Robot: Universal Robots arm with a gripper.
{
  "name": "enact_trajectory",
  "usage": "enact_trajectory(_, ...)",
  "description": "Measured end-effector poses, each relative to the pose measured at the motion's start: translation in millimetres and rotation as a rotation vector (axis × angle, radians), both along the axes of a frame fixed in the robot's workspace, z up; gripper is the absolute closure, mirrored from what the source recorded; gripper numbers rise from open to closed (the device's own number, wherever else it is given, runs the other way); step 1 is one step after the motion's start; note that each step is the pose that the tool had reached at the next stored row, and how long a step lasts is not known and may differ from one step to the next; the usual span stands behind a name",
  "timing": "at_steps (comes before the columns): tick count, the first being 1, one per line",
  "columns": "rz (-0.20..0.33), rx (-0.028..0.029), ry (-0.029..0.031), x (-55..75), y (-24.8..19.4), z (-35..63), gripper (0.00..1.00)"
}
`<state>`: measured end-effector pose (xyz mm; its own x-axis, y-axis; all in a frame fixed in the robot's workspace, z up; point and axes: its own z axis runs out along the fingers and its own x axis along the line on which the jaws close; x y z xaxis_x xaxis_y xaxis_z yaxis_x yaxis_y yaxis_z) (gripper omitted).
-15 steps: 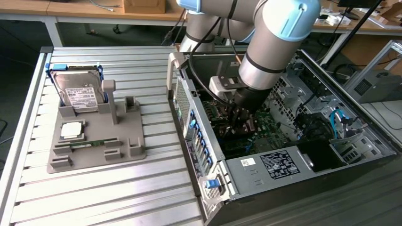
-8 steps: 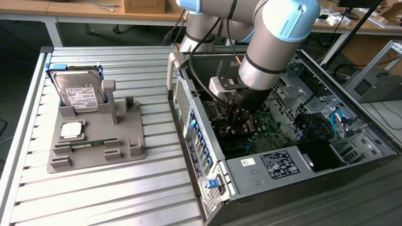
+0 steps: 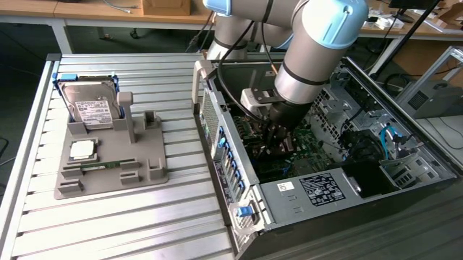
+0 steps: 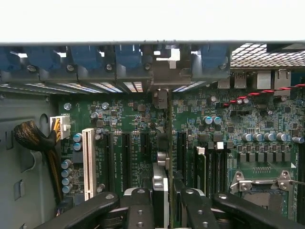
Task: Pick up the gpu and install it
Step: 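Insert the gpu into the slot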
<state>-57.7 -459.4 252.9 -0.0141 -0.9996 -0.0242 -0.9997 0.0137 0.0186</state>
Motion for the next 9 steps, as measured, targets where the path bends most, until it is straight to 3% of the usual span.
enact_trajectory(4,0.000,-0.0002,0.0000,0.0,0.0,0.0,0.60)
enact_trajectory(9,0.000,-0.0004,0.0000,0.0,-0.1,0.0,0.53)
